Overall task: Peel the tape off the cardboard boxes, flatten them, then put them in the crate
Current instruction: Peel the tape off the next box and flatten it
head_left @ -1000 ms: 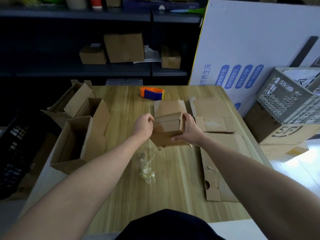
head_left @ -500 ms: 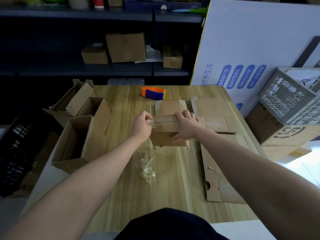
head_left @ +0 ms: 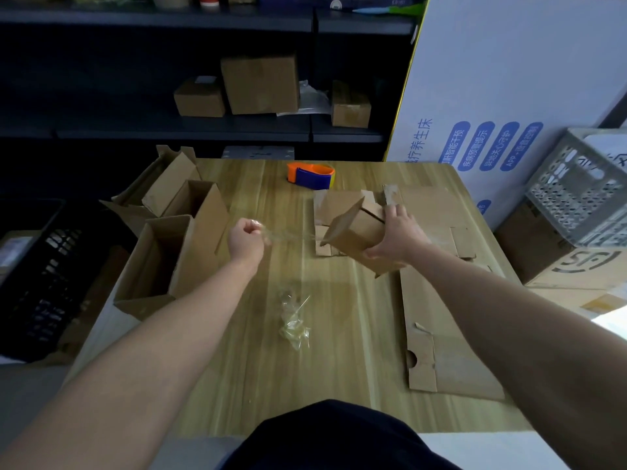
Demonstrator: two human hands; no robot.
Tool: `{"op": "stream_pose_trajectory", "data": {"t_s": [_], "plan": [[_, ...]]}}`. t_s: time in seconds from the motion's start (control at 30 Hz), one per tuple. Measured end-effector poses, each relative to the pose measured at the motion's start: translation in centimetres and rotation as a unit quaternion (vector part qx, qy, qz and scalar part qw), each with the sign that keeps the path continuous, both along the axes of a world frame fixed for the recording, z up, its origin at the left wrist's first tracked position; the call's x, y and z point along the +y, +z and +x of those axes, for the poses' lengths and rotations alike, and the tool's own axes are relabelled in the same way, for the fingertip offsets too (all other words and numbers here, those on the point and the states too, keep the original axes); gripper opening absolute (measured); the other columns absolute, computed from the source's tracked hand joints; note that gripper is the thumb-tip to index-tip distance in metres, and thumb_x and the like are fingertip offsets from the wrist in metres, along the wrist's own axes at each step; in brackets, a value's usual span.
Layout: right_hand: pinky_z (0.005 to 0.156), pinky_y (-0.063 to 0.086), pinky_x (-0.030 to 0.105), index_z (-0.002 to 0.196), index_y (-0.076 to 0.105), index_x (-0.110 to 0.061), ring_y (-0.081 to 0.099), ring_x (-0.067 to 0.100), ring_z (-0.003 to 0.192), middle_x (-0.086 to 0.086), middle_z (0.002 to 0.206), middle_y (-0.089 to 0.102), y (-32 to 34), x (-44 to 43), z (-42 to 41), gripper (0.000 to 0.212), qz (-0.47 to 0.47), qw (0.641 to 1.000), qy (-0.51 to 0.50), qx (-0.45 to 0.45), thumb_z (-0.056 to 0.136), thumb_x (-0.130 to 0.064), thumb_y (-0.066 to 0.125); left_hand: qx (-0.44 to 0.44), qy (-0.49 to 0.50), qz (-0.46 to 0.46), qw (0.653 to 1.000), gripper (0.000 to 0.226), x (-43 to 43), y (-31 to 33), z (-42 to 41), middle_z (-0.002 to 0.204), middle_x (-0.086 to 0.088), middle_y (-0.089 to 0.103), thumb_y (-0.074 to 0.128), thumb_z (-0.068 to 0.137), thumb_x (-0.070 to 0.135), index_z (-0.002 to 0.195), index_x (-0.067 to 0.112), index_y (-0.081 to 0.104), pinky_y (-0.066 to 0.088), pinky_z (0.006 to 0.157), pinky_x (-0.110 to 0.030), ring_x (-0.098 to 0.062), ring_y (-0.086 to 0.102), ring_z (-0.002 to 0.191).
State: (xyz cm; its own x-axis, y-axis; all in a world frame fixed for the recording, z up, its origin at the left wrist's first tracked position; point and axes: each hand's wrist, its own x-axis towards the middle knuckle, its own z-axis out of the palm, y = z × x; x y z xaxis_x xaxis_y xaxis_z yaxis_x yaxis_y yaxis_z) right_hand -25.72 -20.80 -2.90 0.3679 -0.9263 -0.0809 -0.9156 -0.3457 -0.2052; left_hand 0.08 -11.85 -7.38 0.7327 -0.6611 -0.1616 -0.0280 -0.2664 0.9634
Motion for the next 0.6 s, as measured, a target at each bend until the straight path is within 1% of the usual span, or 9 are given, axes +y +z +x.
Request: {"op": "stream_pose_trajectory", "data": {"t_s": [0.07,0.13,0.2,0.3,0.37,0.43,0.53,0.57,0.6], "plan": [[0.106,0.033,0.047,0.137,0.03,-0.01,0.04,0.03,0.122,0.009,0.132,0.04,0.0,0.0,-0.1,0.1,-0.032,0.998,-0.046,0.031,0.06,-0.05,0.081,-0.038,0.005,0.023,0.999,0.031,0.7,-0.6,0.7,0.08,-0.005,0.057,0.043,0.089,-0.007,0.071,0.017,0.052,0.05,0.065,-0.028,-0.02,0.056,0.071],[0.108,0.028,0.05,0.139,0.026,-0.009,0.037,0.032,0.125,0.01,0.134,0.038,0.3,0.2,0.2,0.102,-0.063,0.992,-0.099,0.053,0.062,-0.05,0.079,-0.102,0.0,0.053,0.993,0.027,1.6,-1.0,1.0,0.079,0.0,0.058,0.046,0.09,-0.004,0.073,0.016,0.056,0.046,0.066,-0.023,-0.018,0.058,0.077],[0.107,0.028,0.052,0.141,0.024,-0.008,0.036,0.032,0.126,0.011,0.135,0.037,0.4,0.4,0.6,0.104,-0.065,0.991,-0.11,0.043,0.062,-0.049,0.078,-0.164,-0.061,0.074,0.982,0.024,2.5,-1.6,0.9,0.082,0.0,0.062,0.049,0.09,-0.002,0.077,0.014,0.061,0.044,0.069,-0.025,-0.018,0.058,0.08],[0.107,0.029,0.051,0.141,0.024,-0.008,0.036,0.032,0.127,0.011,0.135,0.037,0.4,0.7,1.6,0.104,-0.061,0.994,-0.092,0.01,0.062,-0.051,0.076,-0.225,-0.186,0.125,0.948,0.017,3.9,-2.9,-0.7,0.093,-0.01,0.069,0.053,0.089,-0.002,0.088,0.004,0.069,0.044,0.074,-0.027,-0.024,0.061,0.086],[0.107,0.029,0.05,0.141,0.023,-0.008,0.036,0.032,0.126,0.011,0.135,0.037,0.3,1.1,2.3,0.105,-0.063,0.995,-0.08,-0.006,0.062,-0.051,0.076,-0.226,-0.274,0.164,0.92,0.017,5.0,-4.2,-2.3,0.099,-0.011,0.07,0.055,0.088,-0.004,0.092,0.0,0.071,0.043,0.079,-0.023,-0.025,0.063,0.095],[0.107,0.03,0.049,0.14,0.024,-0.008,0.037,0.031,0.125,0.01,0.134,0.038,0.0,1.5,2.7,0.103,-0.065,0.996,-0.065,-0.016,0.062,-0.051,0.076,-0.225,-0.343,0.205,0.889,0.02,6.3,-5.7,-3.6,0.104,-0.011,0.071,0.056,0.086,-0.005,0.094,0.001,0.073,0.04,0.077,-0.012,-0.024,0.063,0.101],[0.107,0.031,0.049,0.138,0.027,-0.008,0.037,0.031,0.125,0.01,0.133,0.038,-0.3,1.9,2.7,0.101,-0.055,0.997,-0.049,-0.022,0.062,-0.052,0.076,-0.216,-0.396,0.285,0.846,0.027,7.4,-7.2,-5.0,0.124,-0.007,0.063,0.05,0.094,0.005,0.113,0.009,0.068,0.036,0.083,-0.014,-0.019,0.06,0.11],[0.107,0.031,0.048,0.138,0.027,-0.008,0.038,0.031,0.126,0.01,0.133,0.038,-0.4,2.0,2.7,0.101,-0.051,0.997,-0.045,-0.024,0.062,-0.053,0.076,-0.211,-0.407,0.298,0.837,0.029,7.5,-7.4,-5.3,0.13,-0.007,0.059,0.048,0.096,0.007,0.119,0.011,0.065,0.037,0.081,-0.014,-0.018,0.061,0.108],[0.107,0.031,0.048,0.138,0.027,-0.008,0.038,0.031,0.126,0.01,0.133,0.038,-0.6,2.1,2.7,0.101,-0.047,0.998,-0.041,-0.024,0.062,-0.053,0.076,-0.213,-0.416,0.306,0.83,0.031,7.5,-7.4,-5.5,0.134,-0.006,0.055,0.045,0.097,0.009,0.123,0.014,0.063,0.039,0.075,-0.012,-0.016,0.064,0.099]]}}
